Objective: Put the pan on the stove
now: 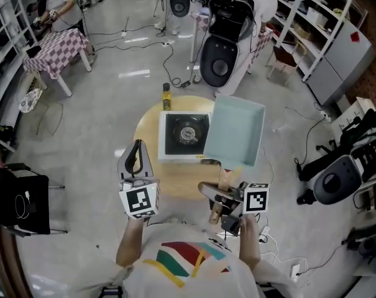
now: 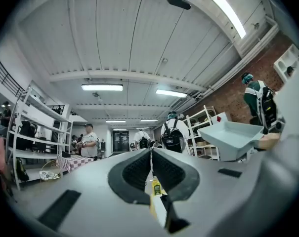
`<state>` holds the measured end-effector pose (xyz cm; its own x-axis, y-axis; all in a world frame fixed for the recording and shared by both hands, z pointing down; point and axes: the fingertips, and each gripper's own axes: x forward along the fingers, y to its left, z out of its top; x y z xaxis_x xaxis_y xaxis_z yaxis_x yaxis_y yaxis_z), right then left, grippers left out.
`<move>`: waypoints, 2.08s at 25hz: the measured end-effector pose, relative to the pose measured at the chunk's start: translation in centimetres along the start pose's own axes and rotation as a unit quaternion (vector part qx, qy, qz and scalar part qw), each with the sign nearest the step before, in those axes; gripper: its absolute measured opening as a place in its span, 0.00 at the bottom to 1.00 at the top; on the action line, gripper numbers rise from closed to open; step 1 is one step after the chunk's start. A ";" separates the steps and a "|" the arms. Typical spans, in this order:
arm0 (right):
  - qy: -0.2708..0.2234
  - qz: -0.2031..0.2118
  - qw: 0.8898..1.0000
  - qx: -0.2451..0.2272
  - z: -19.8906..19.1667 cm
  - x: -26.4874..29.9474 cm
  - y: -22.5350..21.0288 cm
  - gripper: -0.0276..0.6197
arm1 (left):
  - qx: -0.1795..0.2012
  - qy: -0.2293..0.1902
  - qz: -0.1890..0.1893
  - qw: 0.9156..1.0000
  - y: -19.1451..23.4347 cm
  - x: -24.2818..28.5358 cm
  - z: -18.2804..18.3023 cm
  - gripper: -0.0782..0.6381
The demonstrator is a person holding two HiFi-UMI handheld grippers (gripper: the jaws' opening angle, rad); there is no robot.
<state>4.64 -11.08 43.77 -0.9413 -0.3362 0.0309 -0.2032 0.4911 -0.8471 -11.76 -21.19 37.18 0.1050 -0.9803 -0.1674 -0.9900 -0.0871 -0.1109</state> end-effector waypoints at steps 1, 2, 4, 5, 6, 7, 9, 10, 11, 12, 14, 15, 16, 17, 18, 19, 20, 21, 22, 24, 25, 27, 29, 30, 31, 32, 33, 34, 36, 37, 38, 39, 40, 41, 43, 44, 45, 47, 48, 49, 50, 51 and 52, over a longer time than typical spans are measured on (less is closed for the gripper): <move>0.005 0.003 1.000 -0.002 -0.2 0.7 0.2 0.04 | -0.001 -0.001 0.003 1.000 0.6 -0.2 -0.1 0.12; 0.009 0.007 1.000 -0.003 -0.3 1.3 0.4 0.04 | -0.002 -0.002 0.005 1.000 1.1 -0.3 -0.1 0.12; 0.013 0.013 1.000 -0.002 -0.5 2.3 0.7 0.04 | -0.004 -0.005 0.008 1.000 1.8 -0.3 0.0 0.12; 0.014 0.017 1.000 0.000 -0.5 2.7 0.8 0.04 | -0.004 -0.005 0.008 1.000 2.1 -0.3 0.0 0.12; 0.015 0.020 1.000 0.002 -0.6 3.0 1.0 0.04 | -0.004 -0.005 0.007 1.000 2.3 -0.2 0.0 0.12; 0.015 0.022 1.000 0.004 -0.7 3.3 1.1 0.04 | -0.004 -0.004 0.005 1.000 2.4 -0.2 -0.1 0.12; 0.017 0.022 1.000 0.007 -0.7 3.5 1.1 0.04 | -0.006 -0.002 0.003 1.000 2.5 -0.1 -0.1 0.12; 0.018 0.020 1.000 0.007 -0.8 3.6 1.0 0.04 | -0.007 0.000 0.003 1.000 2.5 0.0 -0.1 0.12; 0.019 0.019 1.000 0.008 -0.8 3.6 0.9 0.04 | -0.008 0.001 0.003 1.000 2.6 0.1 -0.1 0.12; 0.019 0.017 1.000 0.008 -0.8 3.7 0.9 0.04 | -0.008 0.002 0.003 1.000 2.7 0.1 -0.2 0.12; 0.021 0.016 1.000 0.010 -0.9 4.0 0.9 0.04 | -0.009 0.002 0.002 1.000 3.0 0.2 -0.6 0.12; 0.023 0.016 1.000 0.013 -0.9 4.1 0.8 0.04 | -0.010 0.002 0.002 1.000 3.1 0.2 -0.7 0.12; 0.025 0.018 0.999 0.015 -0.9 4.3 0.8 0.04 | -0.012 0.003 0.001 1.000 3.3 0.3 -0.7 0.12; 0.028 0.022 0.999 0.019 -0.7 4.5 0.7 0.04 | -0.013 0.003 0.000 1.000 3.4 0.5 -0.8 0.12; 0.031 0.028 0.999 0.024 -0.5 4.7 0.6 0.04 | -0.013 0.004 -0.001 1.000 3.4 0.7 -0.8 0.12; 0.035 0.035 0.998 0.029 -0.3 4.8 0.4 0.04 | -0.012 0.004 -0.002 1.000 3.3 0.9 -0.8 0.12; 0.040 0.040 0.998 0.034 -0.1 5.0 0.0 0.04 | -0.011 0.004 -0.003 1.000 3.3 1.0 -0.8 0.12; 0.046 0.043 0.997 0.038 0.0 5.2 -0.4 0.04 | -0.009 0.003 -0.004 1.000 3.2 1.1 -0.8 0.12; 0.052 0.043 0.997 0.038 0.1 5.3 -0.9 0.04 | -0.007 0.002 -0.005 1.000 3.2 1.2 -0.7 0.12; 0.067 0.044 0.996 0.031 0.5 5.8 -1.9 0.04 | -0.004 0.002 -0.004 1.000 3.2 1.2 -0.9 0.12; 0.075 0.044 0.996 0.027 0.8 6.1 -2.4 0.04 | -0.001 0.003 -0.002 1.000 3.4 1.3 -1.1 0.12; 0.085 0.048 0.995 0.030 1.3 6.7 -3.4 0.04 | 0.004 0.003 0.001 1.000 3.7 1.4 -1.5 0.12; 0.094 0.053 0.993 0.039 1.6 7.2 -4.4 0.04 | 0.005 0.013 0.003 1.000 3.9 1.4 -1.8 0.12; 0.099 0.056 0.993 0.043 1.8 7.4 -4.9 0.04 | 0.004 0.019 0.004 1.000 3.9 1.3 -1.8 0.12; 0.105 0.058 0.992 0.045 2.0 7.7 -5.3 0.04 | 0.005 0.019 0.007 1.000 4.1 1.3 -1.8 0.12; 0.111 0.061 0.991 0.048 2.1 7.9 -5.8 0.04 | 0.006 0.019 0.010 1.000 4.2 1.2 -1.9 0.12; 0.116 0.065 0.990 0.051 2.3 8.2 -6.2 0.04 | 0.007 0.019 0.013 1.000 4.2 1.1 -1.9 0.12; 0.120 0.068 0.989 0.054 2.3 8.5 -6.7 0.04 | 0.010 0.016 0.017 1.000 4.3 1.0 -2.0 0.12; 0.127 0.072 0.987 0.065 2.4 9.0 -7.5 0.04 | 0.010 0.023 0.021 0.999 4.3 0.8 -2.2 0.12; 0.129 0.075 0.986 0.071 2.5 9.3 -7.8 0.04 | 0.009 0.032 0.022 0.999 4.2 0.7 -2.4 0.12; 0.131 0.078 0.985 0.077 2.5 9.6 -8.0 0.04 | 0.011 0.035 0.024 0.999 4.2 0.6 -2.5 0.12; 0.132 0.081 0.984 0.082 2.5 9.8 -8.2 0.04 | 0.015 0.032 0.028 0.999 4.3 0.6 -2.6 0.12; 0.134 0.082 0.984 0.086 2.5 10.1 -8.5 0.04 | 0.018 0.031 0.030 0.999 4.3 0.6 -2.7 0.12; 0.137 0.081 0.983 0.090 2.4 10.3 -8.8 0.04 | 0.019 0.032 0.032 0.999 4.3 0.5 -2.8 0.12; 0.144 0.077 0.982 0.093 2.2 10.7 -9.4 0.04 | 0.022 0.028 0.038 0.999 4.5 0.4 -3.1 0.12; 0.148 0.075 0.982 0.093 2.0 10.8 -9.7 0.04 | 0.022 0.030 0.040 0.999 4.5 0.3 -3.2 0.12; 0.151 0.075 0.981 0.095 1.9 10.9 -10.0 0.04 | 0.021 0.036 0.042 0.998 4.5 0.2 -3.4 0.12; 0.153 0.077 0.980 0.103 1.7 11.2 -10.4 0.04 | 0.023 0.036 0.045 0.998 4.5 0.1 -3.4 0.12; 0.153 0.078 0.979 0.108 1.7 11.2 -10.5 0.04 | 0.027 0.031 0.046 0.998 4.5 0.2 -3.4 0.12; 0.153 0.079 0.979 0.113 1.7 11.3 -10.7 0.04 | 0.029 0.028 0.047 0.998 4.4 0.2 -3.3 0.12; 0.154 0.078 0.978 0.118 1.7 11.3 -10.9 0.04 | 0.029 0.031 0.046 0.998 4.2 0.3 -3.3 0.12; 0.154 0.077 0.978 0.121 1.7 11.4 -11.1 0.04 | 0.027 0.040 0.044 0.998 4.0 0.3 -3.4 0.12; 0.154 0.078 0.977 0.125 1.8 11.4 -11.3 0.04 | 0.026 0.051 0.043 0.997 3.9 0.3 -3.4 0.12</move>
<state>-3.30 -21.90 52.76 -0.9998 0.0026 0.0171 -0.0156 0.2930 -0.9560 -15.89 -22.44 40.07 0.0073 -0.9968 -0.0790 -0.9886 0.0047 -0.1507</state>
